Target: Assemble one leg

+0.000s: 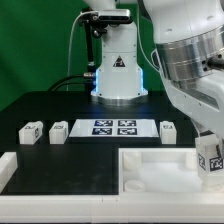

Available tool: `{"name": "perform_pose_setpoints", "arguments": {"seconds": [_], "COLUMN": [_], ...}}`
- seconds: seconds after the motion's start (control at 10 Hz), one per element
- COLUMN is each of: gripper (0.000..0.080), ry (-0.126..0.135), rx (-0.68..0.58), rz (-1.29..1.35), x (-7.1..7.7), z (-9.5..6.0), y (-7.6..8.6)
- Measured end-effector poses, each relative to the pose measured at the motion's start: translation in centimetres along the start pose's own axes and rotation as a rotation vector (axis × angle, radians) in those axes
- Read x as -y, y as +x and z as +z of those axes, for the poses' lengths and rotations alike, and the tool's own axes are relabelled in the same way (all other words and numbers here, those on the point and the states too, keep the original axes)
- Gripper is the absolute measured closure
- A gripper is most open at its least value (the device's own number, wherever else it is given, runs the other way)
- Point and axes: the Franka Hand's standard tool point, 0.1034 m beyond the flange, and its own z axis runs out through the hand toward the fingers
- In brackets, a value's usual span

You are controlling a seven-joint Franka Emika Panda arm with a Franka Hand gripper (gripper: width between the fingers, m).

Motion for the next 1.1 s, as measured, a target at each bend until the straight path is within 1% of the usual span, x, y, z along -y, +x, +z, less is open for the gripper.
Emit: {"name": "perform_pose_setpoints", "arguments": {"seconds": [0.1,0.2,0.3,0.5,0.6,0.7,0.8,0.9,1.0,1.1], "gripper": [0.0189,0.0189,0.0162,0.0152,0.0152,0.0151,0.0151,0.0151,0.0151,0.0151], "ry": [-0.004,-0.010,-0.016,-0.017,-0.018,-0.015,-0.001,-0.004,0.004,0.012], "rx": [-0.003,-0.003,-0.008,-0.007,-0.006,-0.027,-0.100,-0.131,-0.145,-0.140], "rz": [-0.082,-0.231,-0.379,-0.542,-0.670,-0.815,-1.011,-1.169,-1.210,-1.158], "x": [-0.1,-0.3,-0.3,-0.3,-0.3,0.0,1.0,1.4,1.6,1.6], "z": [0.1,0.3,0.3,0.3,0.3,0.2,-0.1,-0.1,-0.2,-0.1], "y": [0.0,-0.1,-0.3,-0.2,-0.1,0.1,0.4,0.6,0.6,0.5]}}
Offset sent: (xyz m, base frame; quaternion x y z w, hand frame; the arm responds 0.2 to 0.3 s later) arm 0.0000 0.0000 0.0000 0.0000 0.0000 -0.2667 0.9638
